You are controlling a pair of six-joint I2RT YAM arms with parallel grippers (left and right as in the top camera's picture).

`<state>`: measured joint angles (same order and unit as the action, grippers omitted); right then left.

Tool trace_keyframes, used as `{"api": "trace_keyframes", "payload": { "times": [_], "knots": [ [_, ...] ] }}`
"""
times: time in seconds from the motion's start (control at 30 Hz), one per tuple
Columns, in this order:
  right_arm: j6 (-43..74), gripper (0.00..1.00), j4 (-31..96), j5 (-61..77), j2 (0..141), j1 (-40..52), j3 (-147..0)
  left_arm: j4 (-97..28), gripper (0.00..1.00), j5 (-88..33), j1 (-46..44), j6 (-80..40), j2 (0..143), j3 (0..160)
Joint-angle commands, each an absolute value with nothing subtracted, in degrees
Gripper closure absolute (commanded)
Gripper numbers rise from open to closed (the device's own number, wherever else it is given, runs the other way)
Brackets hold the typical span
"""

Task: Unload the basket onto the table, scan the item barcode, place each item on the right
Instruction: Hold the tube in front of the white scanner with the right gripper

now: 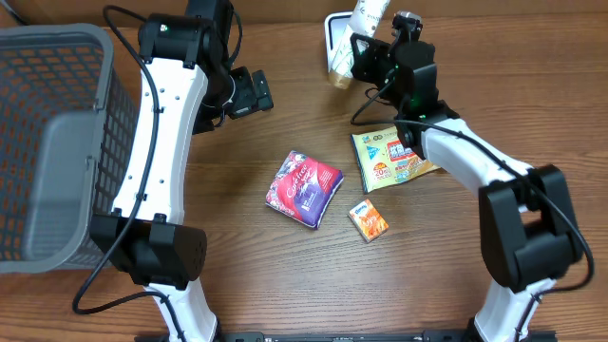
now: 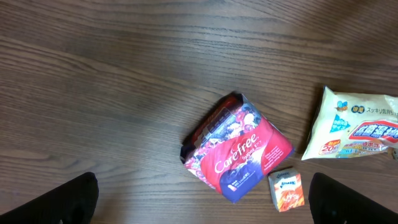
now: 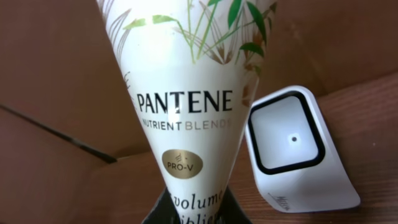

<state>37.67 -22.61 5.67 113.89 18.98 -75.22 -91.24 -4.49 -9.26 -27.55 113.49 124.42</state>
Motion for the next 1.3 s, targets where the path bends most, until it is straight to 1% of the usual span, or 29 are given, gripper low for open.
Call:
{"api": "trace_keyframes", "payload": {
  "times": [0.0, 0.2, 0.4, 0.5, 0.77, 0.9, 1.13, 1.27],
  "knots": [
    [43.86, 0.96, -22.22, 3.51, 117.56, 19.68, -80.77, -91.2, 0.0, -4.93, -9.02, -28.53, 113.95, 124.53],
    [47.81, 0.96, -19.68, 6.48, 119.98, 20.14, -83.61, -91.2, 0.0, -4.91, -9.02, -28.51, 113.95, 124.53],
    [49.78, 0.96, -8.95, 3.16, 119.98, 21.34, -83.77, -91.2, 0.0, -4.91, -9.02, -28.51, 113.95, 124.53],
    [49.47, 0.96, -6.11, 3.05, 119.98, 21.39, -83.77, -91.2, 0.0, -4.91, -9.02, -28.53, 113.95, 124.53],
    [49.58, 0.96, -6.24, 2.98, 119.98, 21.74, -83.77, -91.2, 0.0, -4.91, -9.02, -28.51, 113.95, 124.53],
    [49.56, 0.96, -11.99, 2.96, 119.96, 21.15, -84.23, -91.2, 0.0, -4.93, -9.02, -28.51, 113.95, 124.53],
    [49.67, 0.96, -12.82, -0.1, 120.09, 19.73, -89.8, -91.2, 0.0, -4.93, -9.02, -28.51, 113.95, 124.53],
    [49.56, 0.96, -13.3, -0.97, 122.43, 19.88, -94.72, -91.2, 0.0, -4.91, -9.02, -28.51, 113.95, 124.53]
  ]
}}
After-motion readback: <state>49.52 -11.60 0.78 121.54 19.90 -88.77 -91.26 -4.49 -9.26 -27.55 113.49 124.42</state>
